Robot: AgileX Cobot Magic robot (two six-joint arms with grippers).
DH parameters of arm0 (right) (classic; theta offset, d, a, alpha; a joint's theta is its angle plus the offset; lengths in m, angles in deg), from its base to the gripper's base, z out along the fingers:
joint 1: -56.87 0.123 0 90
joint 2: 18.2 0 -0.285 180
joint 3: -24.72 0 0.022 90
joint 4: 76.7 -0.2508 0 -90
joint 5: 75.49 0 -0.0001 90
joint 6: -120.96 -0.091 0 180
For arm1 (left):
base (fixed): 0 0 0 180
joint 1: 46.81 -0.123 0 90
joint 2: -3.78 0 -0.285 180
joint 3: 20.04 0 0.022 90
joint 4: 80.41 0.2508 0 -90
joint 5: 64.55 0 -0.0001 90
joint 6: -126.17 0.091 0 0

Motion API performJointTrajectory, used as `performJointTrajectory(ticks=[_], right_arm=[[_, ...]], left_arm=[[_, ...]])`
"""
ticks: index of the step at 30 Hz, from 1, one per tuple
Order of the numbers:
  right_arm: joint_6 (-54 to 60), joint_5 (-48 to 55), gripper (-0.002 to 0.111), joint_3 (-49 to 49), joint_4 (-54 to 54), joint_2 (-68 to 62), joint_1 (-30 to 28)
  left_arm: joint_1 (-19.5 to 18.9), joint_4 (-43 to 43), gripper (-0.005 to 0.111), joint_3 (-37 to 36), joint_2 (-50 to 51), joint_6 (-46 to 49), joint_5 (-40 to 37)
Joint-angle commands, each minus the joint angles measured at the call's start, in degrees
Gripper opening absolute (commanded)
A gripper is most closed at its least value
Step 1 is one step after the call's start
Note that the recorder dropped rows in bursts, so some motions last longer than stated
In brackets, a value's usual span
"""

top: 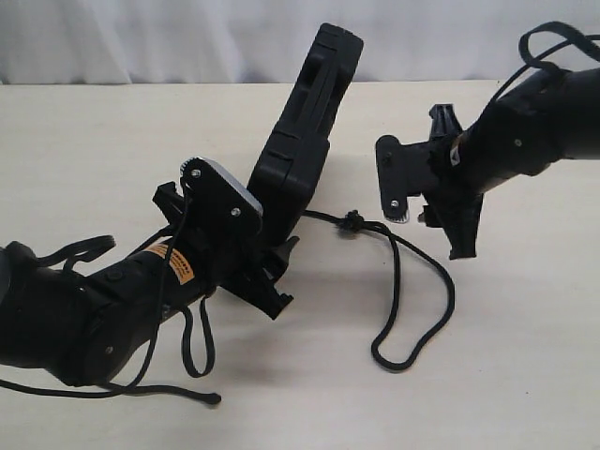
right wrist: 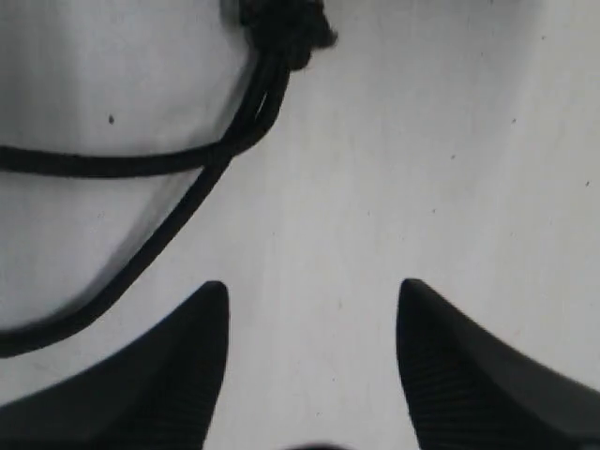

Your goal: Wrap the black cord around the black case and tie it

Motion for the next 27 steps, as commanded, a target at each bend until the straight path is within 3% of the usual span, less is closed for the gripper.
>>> performJointTrajectory(ticks=[1, 8, 16, 27], right_arm=[[8.2, -1.9, 0.063, -0.3, 0.5, -1.7, 0.7], [26.1, -2.1, 0.064, 0.4, 2.4, -4.2, 2.0], [26.7, -13.4, 0.064, 2.4, 16.7, -7.6, 2.0], [24.9, -16.8, 0.064, 3.7, 16.9, -11.3, 4.1]], left_arm=[[-0.1, -0.3, 0.000, 0.1, 0.4, -0.9, -3.5], [-0.1, -0.3, 0.000, 0.1, 0.4, -0.9, -3.6], [-0.1, -0.3, 0.000, 0.1, 0.4, -0.9, -3.6], [-0.1, -0.3, 0.000, 0.1, 0.4, -0.8, -3.5]])
